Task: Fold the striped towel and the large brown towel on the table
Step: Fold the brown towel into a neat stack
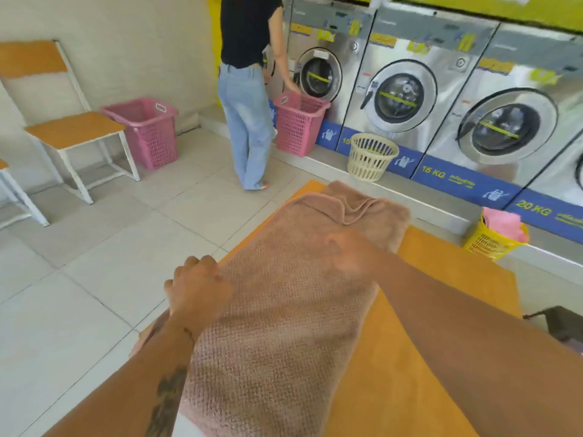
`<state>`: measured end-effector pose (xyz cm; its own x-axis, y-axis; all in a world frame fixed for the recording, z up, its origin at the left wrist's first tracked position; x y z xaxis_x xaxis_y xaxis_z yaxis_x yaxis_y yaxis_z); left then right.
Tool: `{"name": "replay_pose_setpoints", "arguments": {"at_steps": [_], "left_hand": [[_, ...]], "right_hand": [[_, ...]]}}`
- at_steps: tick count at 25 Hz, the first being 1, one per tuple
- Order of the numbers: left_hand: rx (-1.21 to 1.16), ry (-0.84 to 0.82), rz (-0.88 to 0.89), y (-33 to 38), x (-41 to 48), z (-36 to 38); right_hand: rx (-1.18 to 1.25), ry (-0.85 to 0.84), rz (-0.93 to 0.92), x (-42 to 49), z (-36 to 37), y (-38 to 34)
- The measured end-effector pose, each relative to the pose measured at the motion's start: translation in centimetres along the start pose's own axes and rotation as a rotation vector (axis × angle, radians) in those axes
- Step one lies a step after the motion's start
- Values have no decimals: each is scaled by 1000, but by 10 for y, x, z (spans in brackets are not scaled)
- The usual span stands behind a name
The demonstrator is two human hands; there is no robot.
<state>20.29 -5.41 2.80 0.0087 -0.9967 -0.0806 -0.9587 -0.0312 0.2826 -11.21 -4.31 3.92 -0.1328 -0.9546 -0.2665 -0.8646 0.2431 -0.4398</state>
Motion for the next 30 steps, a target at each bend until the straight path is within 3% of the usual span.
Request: {"name": "replay_pose_setpoints", "arguments": {"at_steps": [5, 9, 16, 23, 26, 30], "left_hand": [[-136, -38, 250, 129, 54, -22], [-192, -107, 455, 211, 128, 17], [-249, -232, 634, 285, 240, 94], [-61, -193, 730, 317, 285, 136], [-49, -182, 676, 316, 292, 150], [216, -176, 649, 308, 291, 170]], "right_hand": [[77, 72, 141, 22, -52, 32], [126, 142, 224, 68, -71, 43], [195, 182, 588, 184, -45, 115], [148, 548, 359, 267, -125, 90], [233, 510, 248, 289, -124, 79], [196, 379, 270, 270, -80, 93]]}}
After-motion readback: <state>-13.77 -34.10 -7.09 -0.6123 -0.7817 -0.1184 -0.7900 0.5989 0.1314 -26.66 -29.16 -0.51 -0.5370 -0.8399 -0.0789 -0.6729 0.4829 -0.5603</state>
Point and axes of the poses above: each hand's wrist, its own x-axis towards the middle knuckle, its own z-axis out of the palm, y = z × x, the point moved 10 cm from there along x, towards the middle knuckle, and after that the axes turned 10 degrees about x, right-handed, at the moved point
